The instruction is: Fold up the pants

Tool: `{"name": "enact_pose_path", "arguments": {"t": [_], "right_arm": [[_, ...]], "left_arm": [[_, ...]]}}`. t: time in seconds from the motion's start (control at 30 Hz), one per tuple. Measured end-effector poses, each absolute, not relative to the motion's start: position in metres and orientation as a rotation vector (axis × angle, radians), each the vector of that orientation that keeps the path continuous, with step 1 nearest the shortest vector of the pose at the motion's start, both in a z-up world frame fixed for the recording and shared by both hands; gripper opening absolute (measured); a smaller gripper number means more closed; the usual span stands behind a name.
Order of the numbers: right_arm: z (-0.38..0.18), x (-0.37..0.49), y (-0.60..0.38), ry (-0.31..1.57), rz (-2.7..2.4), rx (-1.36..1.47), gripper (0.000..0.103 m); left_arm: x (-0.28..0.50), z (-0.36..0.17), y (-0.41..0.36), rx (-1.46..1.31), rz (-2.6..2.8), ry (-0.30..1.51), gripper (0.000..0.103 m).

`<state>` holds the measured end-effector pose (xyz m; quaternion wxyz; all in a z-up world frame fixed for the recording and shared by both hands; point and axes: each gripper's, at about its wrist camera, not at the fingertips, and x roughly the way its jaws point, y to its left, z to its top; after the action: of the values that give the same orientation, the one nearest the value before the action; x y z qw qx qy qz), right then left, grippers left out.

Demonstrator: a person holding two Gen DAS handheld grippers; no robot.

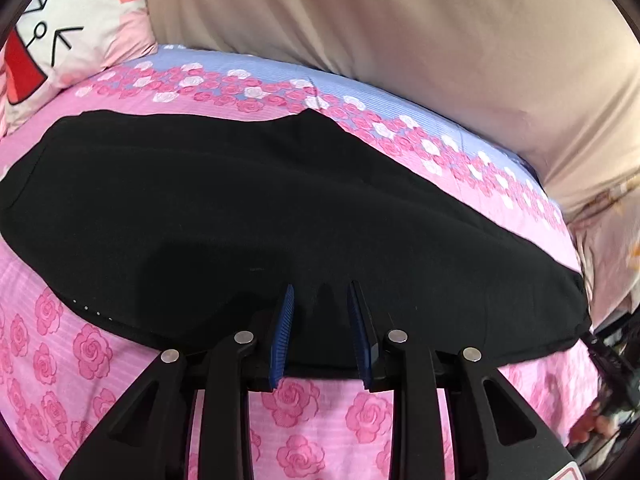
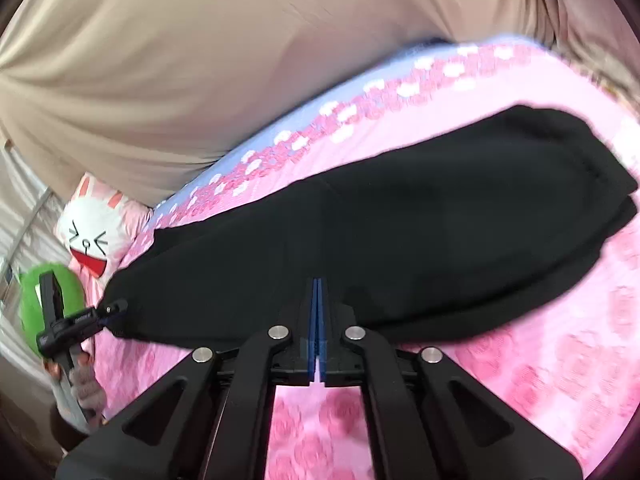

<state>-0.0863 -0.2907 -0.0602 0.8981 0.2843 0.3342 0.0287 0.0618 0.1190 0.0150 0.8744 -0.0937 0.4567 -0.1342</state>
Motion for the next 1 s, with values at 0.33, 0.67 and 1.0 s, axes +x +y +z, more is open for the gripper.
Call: {"name": "enact_pose_path", "arguments": {"t": [0.33,0.67,1.0], "right_arm": [[-0.086,-0.054,-0.277,0.769,0.084,0.659,0.052],[-0.066,-0.088,-0.26,0.725,0.103,0.576,0.003],[-0.065,-0.143,-0.348,0.658,-0.212,0.646,0.049]], "left_arm": [[0.051,0.003,0.091,-0.198,-0.348,0.952,0.04],[0.046,0.017,0.112,-0.179,-0.301,0.922,0.048],[0.058,-0.009,0.103,-0.1,-0.264,0.976,0.049]]}}
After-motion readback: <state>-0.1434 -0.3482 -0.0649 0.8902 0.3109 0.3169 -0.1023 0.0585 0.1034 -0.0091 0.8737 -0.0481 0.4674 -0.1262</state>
